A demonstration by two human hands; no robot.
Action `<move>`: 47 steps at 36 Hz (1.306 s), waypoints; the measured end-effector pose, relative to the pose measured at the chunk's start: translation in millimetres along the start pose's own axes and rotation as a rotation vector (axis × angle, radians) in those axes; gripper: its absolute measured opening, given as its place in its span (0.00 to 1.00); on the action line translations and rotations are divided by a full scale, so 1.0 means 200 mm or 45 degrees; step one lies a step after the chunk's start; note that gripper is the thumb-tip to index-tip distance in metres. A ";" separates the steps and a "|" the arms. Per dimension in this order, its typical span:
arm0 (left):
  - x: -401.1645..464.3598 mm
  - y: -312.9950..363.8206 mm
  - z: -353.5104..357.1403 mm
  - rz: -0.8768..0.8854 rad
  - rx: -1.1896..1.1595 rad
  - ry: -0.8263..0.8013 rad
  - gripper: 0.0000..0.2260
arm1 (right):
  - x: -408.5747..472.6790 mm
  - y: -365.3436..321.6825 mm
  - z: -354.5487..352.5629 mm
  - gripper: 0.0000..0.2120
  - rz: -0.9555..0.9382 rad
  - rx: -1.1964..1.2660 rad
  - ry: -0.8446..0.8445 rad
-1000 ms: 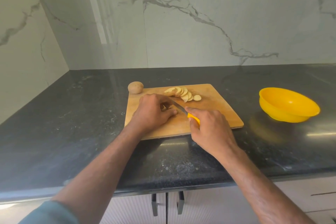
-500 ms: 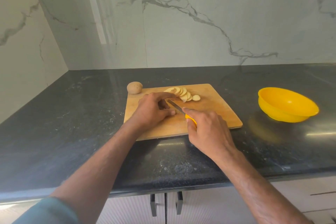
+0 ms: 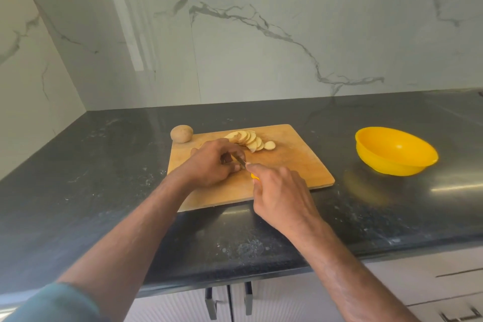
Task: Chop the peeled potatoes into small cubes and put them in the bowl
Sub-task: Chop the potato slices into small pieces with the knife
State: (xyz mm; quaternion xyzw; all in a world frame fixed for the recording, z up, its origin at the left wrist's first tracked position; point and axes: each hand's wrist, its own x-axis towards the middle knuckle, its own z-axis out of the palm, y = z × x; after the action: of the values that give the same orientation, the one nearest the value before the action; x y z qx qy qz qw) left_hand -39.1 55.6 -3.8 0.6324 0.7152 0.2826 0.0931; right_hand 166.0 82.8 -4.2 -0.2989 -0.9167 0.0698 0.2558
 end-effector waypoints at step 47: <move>-0.08 0.03 0.05 -0.053 -0.049 0.221 0.16 | 0.02 0.01 0.01 0.15 0.209 0.258 0.286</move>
State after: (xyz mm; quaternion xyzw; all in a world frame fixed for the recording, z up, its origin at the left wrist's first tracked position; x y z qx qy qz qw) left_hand -26.1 42.8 -11.9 0.5886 0.7280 0.3481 0.0488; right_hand 163.9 86.6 -5.8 -0.3515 -0.8432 0.1486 0.3787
